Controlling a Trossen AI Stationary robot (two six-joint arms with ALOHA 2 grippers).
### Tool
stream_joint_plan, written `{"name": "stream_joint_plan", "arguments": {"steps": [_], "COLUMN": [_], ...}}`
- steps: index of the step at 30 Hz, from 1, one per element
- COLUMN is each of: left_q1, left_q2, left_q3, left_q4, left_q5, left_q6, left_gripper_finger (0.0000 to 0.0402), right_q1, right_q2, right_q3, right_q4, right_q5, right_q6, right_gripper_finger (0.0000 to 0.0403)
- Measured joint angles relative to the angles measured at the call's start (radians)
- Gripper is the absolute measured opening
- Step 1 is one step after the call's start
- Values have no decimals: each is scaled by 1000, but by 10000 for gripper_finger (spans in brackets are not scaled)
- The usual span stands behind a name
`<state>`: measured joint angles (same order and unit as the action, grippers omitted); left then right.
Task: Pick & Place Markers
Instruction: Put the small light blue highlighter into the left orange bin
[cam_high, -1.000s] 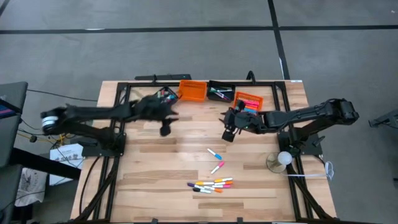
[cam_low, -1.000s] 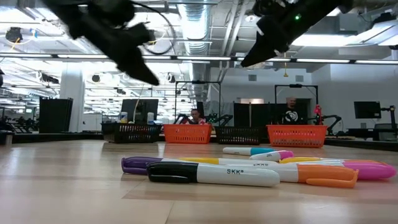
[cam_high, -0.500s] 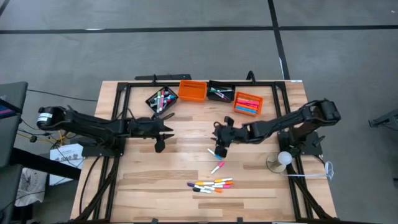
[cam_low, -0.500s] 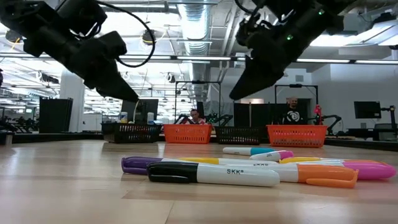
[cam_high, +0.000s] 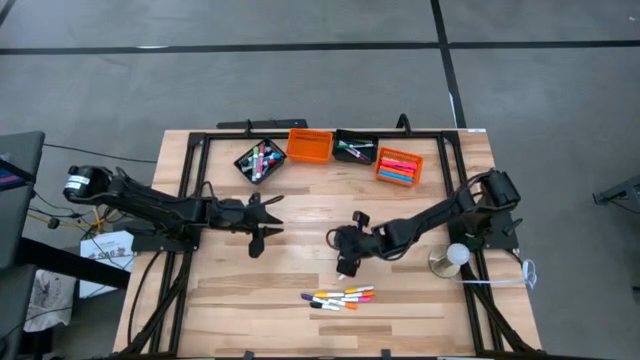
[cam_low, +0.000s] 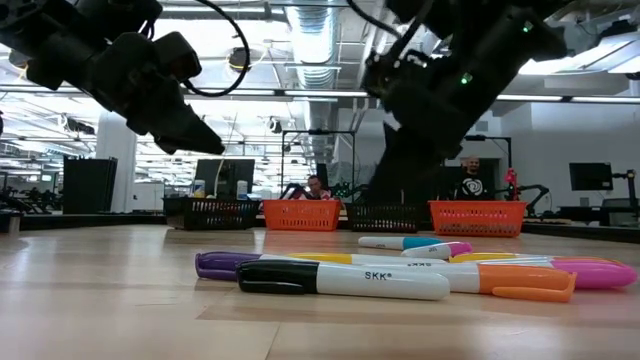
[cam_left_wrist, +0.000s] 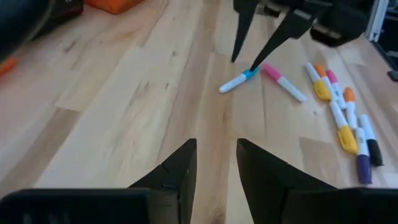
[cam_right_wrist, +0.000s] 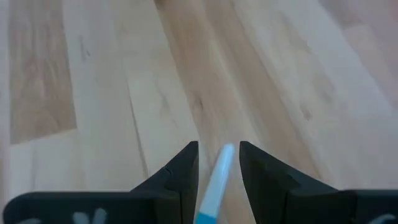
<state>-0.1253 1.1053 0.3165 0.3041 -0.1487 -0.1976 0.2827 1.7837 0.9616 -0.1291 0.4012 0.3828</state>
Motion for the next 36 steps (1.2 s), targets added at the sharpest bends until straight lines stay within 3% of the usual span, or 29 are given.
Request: {"name": "stream_joint_plan", "arguments": {"steps": [5,16,23,28,36], "left_q1": [-1,-1,-1,-4,-25], "left_q2": [19,44,44,44,44], "left_q3": [0,0,0,0,0], "left_q4": [11,45,51,56,62], "left_q5": [-1,1,9,8,7], "left_q6": [-3,-1,-3,-21,-21], "left_gripper_finger": [113,115,116,116,116], "right_q1": [22,25,13,12,6], "right_q2": [40,85,161,168,171], "right_q3": [38,39,46,46,48], "right_q4": [-73,-107,-90,-80,-64], "right_q5": [6,-9,-2,-3,-17], "right_q6": [55,81,92,115,104], "right_gripper_finger": [116,186,192,152,21]}}
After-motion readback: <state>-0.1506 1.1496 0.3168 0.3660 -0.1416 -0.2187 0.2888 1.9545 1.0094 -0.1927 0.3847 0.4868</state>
